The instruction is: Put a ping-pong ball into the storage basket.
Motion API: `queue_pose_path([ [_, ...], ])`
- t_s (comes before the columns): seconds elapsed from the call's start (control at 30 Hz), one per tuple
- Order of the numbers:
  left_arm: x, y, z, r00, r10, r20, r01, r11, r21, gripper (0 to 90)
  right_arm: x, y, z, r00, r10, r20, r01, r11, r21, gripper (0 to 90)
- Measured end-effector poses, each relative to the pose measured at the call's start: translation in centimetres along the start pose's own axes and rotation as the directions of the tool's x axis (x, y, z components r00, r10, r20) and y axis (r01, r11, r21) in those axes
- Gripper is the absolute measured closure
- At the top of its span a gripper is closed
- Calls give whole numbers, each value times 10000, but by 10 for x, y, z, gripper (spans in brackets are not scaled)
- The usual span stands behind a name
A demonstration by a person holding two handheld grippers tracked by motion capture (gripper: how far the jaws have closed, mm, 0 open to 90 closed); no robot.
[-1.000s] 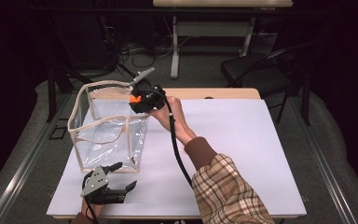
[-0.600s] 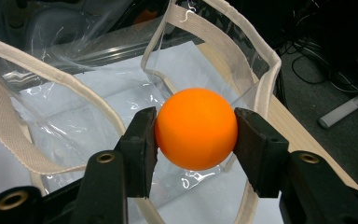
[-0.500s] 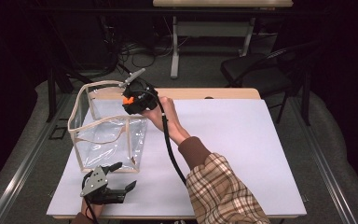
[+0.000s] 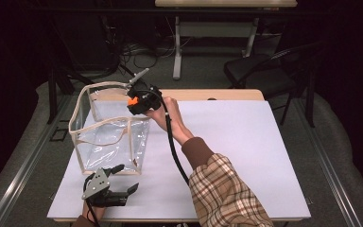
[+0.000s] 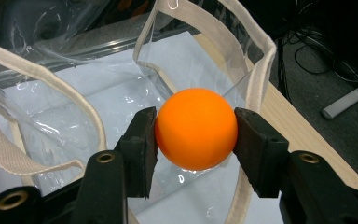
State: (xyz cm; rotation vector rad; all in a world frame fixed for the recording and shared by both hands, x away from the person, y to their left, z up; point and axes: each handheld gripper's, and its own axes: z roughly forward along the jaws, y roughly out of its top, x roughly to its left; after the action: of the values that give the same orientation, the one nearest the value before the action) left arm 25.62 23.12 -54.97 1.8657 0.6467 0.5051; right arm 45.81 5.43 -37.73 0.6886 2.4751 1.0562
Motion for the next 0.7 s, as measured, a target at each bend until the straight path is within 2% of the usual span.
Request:
queue_pose_path([
  [0.17,0,0,0,10000,3,8,-3,10000,-3,159,5,2,6,9999,-69,-110,72,9998,199,508],
  [0.2,0,0,0,10000,19,12,-19,10000,2,159,6,2,8,9996,-206,-173,210,9995,232,507],
  [0.4,0,0,0,10000,17,27,-17,10000,-5,159,10,2,17,9994,-184,-284,196,9988,441,501],
  [0.53,0,0,0,10000,-13,16,13,10000,-13,159,10,2,18,9997,-95,-223,104,9992,392,419],
  [0.7,1,0,0,10000,-25,29,25,10000,0,159,4,0,7,9984,271,-492,-264,9995,151,340],
])
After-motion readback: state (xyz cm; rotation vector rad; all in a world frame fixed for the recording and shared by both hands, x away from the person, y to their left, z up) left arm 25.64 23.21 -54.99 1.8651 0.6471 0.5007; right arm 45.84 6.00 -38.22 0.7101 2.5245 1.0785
